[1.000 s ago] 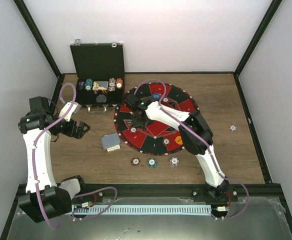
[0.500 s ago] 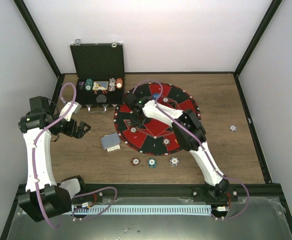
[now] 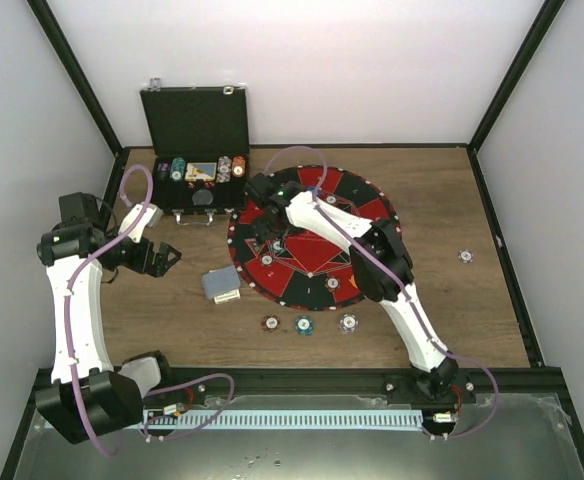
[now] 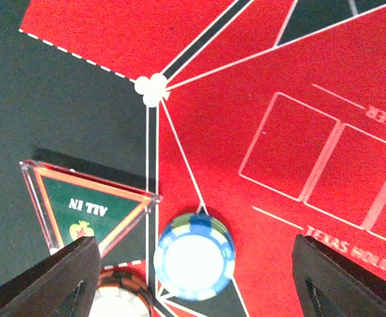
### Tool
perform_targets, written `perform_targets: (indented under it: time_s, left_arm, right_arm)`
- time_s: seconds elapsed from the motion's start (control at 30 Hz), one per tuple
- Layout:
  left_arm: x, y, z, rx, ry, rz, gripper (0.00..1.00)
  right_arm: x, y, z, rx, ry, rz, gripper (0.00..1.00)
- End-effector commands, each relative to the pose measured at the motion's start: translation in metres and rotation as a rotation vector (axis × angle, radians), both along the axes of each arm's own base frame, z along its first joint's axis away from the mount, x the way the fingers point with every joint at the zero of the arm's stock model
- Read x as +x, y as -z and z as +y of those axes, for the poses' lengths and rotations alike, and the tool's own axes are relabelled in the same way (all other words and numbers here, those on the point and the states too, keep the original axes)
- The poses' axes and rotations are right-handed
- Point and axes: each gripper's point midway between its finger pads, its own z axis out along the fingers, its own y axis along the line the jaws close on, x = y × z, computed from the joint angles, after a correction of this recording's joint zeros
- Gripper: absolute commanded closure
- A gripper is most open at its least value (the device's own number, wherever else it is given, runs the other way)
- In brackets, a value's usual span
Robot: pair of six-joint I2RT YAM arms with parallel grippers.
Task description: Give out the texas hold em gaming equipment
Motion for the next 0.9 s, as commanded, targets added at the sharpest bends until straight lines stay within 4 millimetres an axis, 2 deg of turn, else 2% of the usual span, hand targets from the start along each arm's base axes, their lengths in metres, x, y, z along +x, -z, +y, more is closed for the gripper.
perform_targets:
  time_s: [0.0, 0.13, 0.23, 0.43, 0.57, 0.7, 0.87]
  left_arm:
    - [0.001, -0.009, -0.001, -0.006, 0.012, -0.027, 0.0]
    - [0.002, -0.01, -0.002, -0.01, 0.013, -0.032, 0.0]
    - [0.003, -0.01, -0.002, -0.013, 0.015, -0.032, 0.0]
    - [0.0, -0.005, -0.002, 0.005, 0.029, -0.041, 0.0]
    - [-0.001, -0.003, -0.002, 0.011, 0.033, -0.042, 0.0]
    - [-0.003, -0.004, -0.002, 0.012, 0.037, -0.041, 0.0]
    - [-0.004, -0.005, -0.002, 0.02, 0.038, -0.043, 0.0]
  right_arm:
    - [-0.002, -0.044, -0.016, 0.001, 0.041, -0.049, 0.18]
    - [-0.04, -0.057, -0.031, -0.005, 0.048, -0.068, 0.18]
    - [-0.086, -0.064, -0.037, -0.011, 0.025, -0.071, 0.18]
    - [-0.182, -0.042, -0.046, -0.042, -0.018, 0.007, 0.14]
    - [-0.226, -0.021, -0.049, -0.049, -0.033, 0.064, 0.12]
    - [-0.242, 0.001, -0.06, -0.085, -0.022, 0.096, 0.12]
    - [-0.245, 0.008, -0.063, -0.077, -0.014, 0.104, 0.13]
